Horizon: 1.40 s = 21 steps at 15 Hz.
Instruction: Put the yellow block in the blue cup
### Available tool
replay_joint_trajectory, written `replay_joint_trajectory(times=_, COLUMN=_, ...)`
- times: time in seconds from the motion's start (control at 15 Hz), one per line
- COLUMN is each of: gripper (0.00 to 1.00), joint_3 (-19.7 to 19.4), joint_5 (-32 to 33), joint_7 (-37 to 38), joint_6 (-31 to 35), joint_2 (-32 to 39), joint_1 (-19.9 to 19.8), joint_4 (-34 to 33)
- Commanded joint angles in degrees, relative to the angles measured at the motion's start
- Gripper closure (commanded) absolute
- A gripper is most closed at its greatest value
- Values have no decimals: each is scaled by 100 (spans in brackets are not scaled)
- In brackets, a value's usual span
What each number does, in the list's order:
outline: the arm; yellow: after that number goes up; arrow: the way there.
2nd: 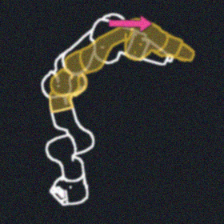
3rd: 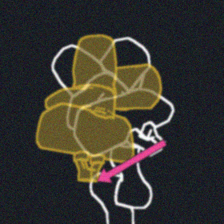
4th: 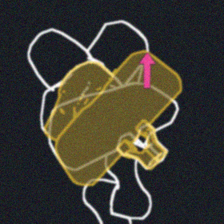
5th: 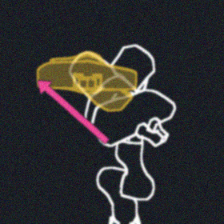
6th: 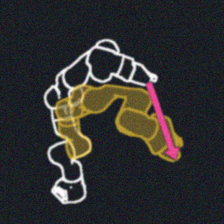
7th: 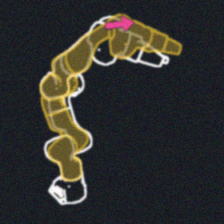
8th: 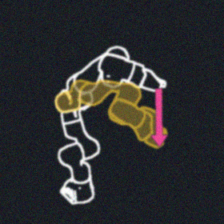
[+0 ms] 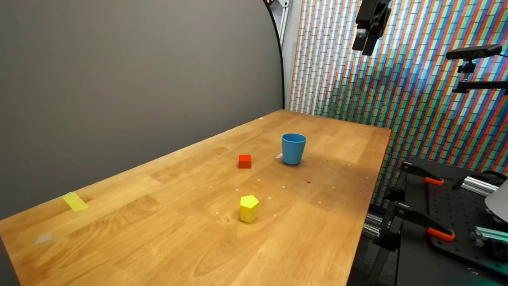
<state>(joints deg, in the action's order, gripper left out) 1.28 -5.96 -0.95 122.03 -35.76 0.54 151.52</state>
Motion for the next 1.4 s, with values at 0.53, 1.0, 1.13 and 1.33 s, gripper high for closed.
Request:
replay_joint_trajectory(times=0.53, gripper=0, joint_3=1648, joint_5=1035, joint_7=960, joint_6=975, joint_2=3824, joint_1=982, joint_4=-1471)
replay_joint_trajectory(times=1.0, gripper=0, joint_3=1452, joint_5=1108, joint_7=406, joint_6=855, joint_2=5667, joint_1=1301, joint_4=-2889)
replay_joint_trajectory(times=1.13, gripper=0, joint_3=1484, joint_5=993, joint_7=169, joint_6=836, joint_2=6021, joint_1=1330, joint_4=-3199)
replay_joint_trajectory(times=1.33, gripper=0, joint_3=1469, joint_5=948, joint_7=30, joint_6=906, joint_2=6434, joint_1=1397, joint_4=-3538)
